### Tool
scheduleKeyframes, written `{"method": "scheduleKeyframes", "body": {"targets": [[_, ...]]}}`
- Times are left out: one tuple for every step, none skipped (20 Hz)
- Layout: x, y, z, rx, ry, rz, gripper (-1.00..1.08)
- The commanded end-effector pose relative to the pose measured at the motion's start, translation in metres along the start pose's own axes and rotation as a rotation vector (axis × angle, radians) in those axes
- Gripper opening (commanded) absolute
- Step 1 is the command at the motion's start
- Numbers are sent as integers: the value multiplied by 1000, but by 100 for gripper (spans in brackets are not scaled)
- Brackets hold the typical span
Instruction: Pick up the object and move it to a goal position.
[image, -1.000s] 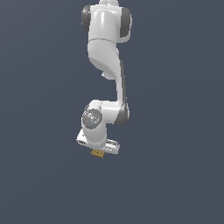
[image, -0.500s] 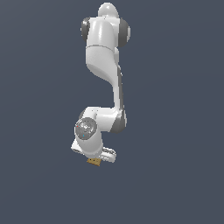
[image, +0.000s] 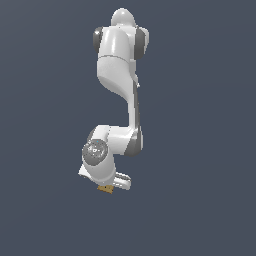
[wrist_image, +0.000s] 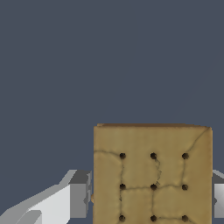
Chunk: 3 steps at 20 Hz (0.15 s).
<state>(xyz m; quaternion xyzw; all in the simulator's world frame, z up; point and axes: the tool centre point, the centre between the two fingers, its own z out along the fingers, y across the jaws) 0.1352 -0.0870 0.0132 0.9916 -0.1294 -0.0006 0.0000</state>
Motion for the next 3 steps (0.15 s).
{"method": "scheduleKeyframes", "body": {"targets": [[2,0,-1,0,1,0,-100],[2,0,-1,0,1,0,-100],[2,0,-1,0,1,0,-100]]}}
